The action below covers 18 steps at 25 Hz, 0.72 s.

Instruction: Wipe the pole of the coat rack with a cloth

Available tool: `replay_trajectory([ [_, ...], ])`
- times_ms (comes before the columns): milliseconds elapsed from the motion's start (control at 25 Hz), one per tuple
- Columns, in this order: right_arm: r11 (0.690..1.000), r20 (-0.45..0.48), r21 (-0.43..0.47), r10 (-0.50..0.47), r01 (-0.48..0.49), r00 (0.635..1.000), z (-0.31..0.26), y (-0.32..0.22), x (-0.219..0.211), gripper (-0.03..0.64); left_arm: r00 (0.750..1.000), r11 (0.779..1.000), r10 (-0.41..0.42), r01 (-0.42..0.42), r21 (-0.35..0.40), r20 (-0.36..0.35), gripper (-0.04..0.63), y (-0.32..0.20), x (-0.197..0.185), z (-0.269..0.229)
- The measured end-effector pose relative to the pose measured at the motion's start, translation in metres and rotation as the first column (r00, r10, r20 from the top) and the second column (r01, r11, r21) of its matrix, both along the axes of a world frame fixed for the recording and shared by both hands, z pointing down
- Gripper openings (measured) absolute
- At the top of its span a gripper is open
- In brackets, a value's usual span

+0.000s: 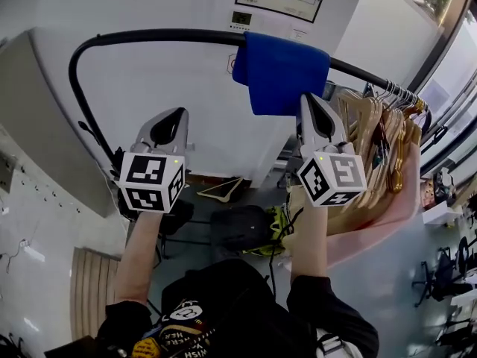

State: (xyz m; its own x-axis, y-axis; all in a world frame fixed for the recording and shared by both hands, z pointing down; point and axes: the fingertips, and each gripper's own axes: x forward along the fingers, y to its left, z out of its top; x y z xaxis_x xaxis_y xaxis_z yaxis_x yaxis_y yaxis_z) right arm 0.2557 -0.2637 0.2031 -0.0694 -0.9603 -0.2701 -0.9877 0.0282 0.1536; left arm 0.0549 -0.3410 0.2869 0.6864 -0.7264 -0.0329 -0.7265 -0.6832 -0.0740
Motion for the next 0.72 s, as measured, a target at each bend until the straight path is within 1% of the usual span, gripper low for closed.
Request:
replay_trajectory([
  [200, 0.991, -0.036, -0.054, -0.128, 0.126, 0.991, 0.036, 0.009, -0.029, 0.002, 1.000, 1.000, -0.021, 0.022, -0.022, 0.014, 0.003, 0.026, 0.012, 0.015],
  [320, 0.975, -0.030, -0.104, -0.199, 0.195, 0.980, 0.058, 0.011, -0.040, 0.002, 0.999, 0.998, -0.044, 0.045, -0.035, 0.023, 0.003, 0.046, 0.022, 0.024],
  [440, 0.954, -0.017, -0.156, -0.262, 0.256, 0.965, 0.078, 0.020, -0.046, 0.002, 0.997, 0.996, -0.067, 0.068, -0.056, 0.031, 0.003, 0.070, 0.036, 0.032],
  [600, 0.926, 0.002, -0.219, -0.316, 0.309, 0.949, 0.096, 0.037, -0.048, 0.002, 0.994, 0.991, -0.102, 0.105, -0.082, 0.034, 0.003, 0.101, 0.049, 0.038],
  [720, 0.909, 0.016, -0.248, -0.342, 0.335, 0.939, 0.109, 0.051, -0.043, 0.002, 0.991, 0.987, -0.134, 0.136, -0.090, 0.029, 0.003, 0.123, 0.058, 0.044],
])
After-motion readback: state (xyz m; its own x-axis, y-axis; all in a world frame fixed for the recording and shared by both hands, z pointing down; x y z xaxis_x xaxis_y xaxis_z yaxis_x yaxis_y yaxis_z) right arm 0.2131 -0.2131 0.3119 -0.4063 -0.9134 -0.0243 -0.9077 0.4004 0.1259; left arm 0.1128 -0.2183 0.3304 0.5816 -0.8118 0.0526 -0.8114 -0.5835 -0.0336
